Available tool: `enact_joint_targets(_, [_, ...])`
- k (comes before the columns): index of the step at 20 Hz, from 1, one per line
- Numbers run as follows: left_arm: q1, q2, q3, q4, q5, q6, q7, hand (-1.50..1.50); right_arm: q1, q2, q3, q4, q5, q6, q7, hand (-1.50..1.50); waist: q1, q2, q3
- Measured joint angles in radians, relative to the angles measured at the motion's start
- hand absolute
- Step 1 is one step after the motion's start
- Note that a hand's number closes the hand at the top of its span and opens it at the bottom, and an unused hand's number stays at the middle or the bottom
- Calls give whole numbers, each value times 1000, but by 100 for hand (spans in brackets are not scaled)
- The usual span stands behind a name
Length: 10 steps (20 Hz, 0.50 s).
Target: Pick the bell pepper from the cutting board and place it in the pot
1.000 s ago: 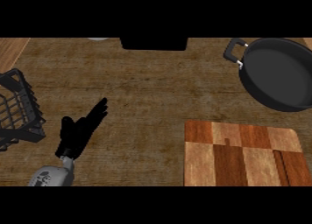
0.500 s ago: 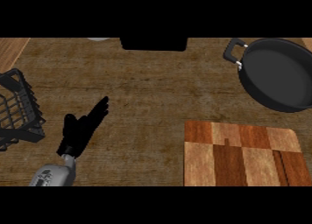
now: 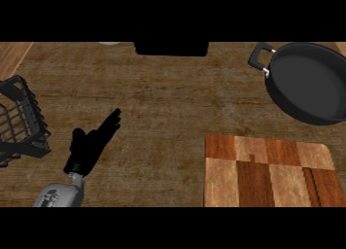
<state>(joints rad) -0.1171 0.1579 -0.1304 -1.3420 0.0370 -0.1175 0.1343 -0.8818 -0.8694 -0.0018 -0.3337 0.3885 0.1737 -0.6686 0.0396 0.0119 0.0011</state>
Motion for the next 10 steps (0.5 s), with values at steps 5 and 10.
enact_joint_targets(5, [0,-1,0,0,0,-7,1,0,-51,61,102,3,139,-140,96,150,8,1,0])
enact_joint_targets(10, [-5,-5,1,1,-2,-10,0,0,-97,135,203,48,276,-215,223,150,13,3,0])
